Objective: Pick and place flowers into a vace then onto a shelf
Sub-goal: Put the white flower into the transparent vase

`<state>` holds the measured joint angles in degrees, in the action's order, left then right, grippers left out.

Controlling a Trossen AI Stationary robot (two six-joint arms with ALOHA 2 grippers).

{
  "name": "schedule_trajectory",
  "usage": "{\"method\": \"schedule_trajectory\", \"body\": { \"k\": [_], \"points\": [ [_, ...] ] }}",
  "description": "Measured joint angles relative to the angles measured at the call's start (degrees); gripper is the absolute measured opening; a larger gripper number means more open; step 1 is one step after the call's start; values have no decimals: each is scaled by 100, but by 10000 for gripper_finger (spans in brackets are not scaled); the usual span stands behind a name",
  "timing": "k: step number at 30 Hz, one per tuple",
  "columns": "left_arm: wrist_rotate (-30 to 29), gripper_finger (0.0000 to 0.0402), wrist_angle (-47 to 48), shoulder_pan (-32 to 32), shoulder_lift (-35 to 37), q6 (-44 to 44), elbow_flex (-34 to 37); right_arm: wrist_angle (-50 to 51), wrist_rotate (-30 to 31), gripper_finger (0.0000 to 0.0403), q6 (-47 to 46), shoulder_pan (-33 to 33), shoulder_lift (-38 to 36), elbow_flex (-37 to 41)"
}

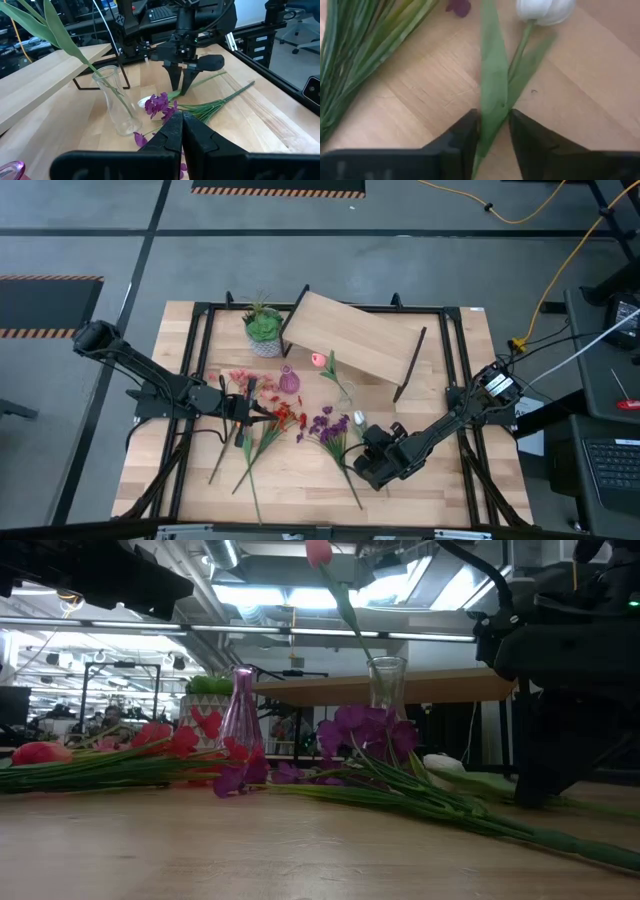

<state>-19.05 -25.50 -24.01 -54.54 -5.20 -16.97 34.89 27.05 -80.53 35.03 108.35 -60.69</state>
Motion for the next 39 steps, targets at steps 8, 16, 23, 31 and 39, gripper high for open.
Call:
{"method": "schedule_trajectory", "body": {
  "k": [8, 16, 23, 31, 39],
  "points": [
    [0, 2, 0, 0, 0, 1, 0, 269, -334, 17, -14, -17, -38, -105],
    [-34, 2, 14, 4, 0, -1, 0, 1192, -515, 11, -20, -10, -410, -356],
    [-79, 2, 58, 4, 2, 3, -2, 1863, -547, 6, -18, 0, -914, -358],
    [-95, 2, 185, 4, 2, 14, -2, 2384, -536, 4, 408, 39, -1606, -361],
    [-229, 2, 184, 13, 2, 102, -2, 2404, -130, 4, 1371, 46, -2627, -365]
  ]
}}
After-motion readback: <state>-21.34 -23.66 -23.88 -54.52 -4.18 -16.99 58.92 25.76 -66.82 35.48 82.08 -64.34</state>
